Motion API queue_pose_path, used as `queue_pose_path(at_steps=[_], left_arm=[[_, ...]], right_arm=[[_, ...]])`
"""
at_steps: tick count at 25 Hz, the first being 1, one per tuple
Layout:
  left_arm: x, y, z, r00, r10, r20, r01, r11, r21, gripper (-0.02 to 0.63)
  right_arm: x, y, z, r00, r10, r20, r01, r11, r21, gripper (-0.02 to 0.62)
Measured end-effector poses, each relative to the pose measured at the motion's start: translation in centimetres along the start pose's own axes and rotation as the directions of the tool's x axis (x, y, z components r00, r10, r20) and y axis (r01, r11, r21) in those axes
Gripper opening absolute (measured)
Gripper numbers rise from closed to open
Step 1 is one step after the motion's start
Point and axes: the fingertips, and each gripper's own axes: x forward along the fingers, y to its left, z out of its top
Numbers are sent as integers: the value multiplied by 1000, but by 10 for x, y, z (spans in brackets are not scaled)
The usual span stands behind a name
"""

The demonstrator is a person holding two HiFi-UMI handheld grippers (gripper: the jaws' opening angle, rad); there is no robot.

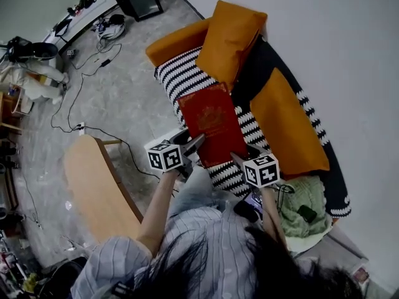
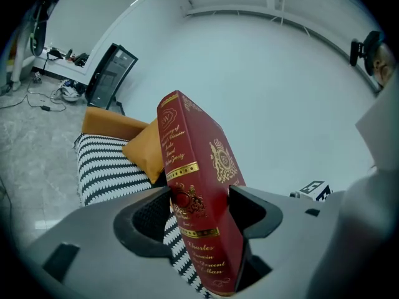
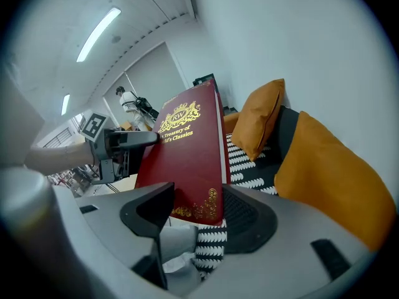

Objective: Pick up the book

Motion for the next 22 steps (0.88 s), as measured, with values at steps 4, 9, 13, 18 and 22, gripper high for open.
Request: queue_pose_path(at_steps=[4,9,13,18,22], left_arm=[[-17,-2,6,999,14,34,-14,1000,3,302],[-35,8,12,997,28,71,-27,999,-20,302],[-55,17,13,996,41,85,-39,999,-21,302],[-99,34,17,993,57,101,-57,998,-7,302],[-142,50,17,991,77,111,-77,997,-8,302]], right_arm=[[-2,14,5,1000,24,4,-24,1000,-12,250],[5,29,14,999,38,-8,-38,998,-51,250],[12,47,15,998,52,-18,-53,997,-60,250],[27,91,14,997,72,-18,-73,995,-65,250],[39,132,11,995,91,-32,-93,993,-71,250]])
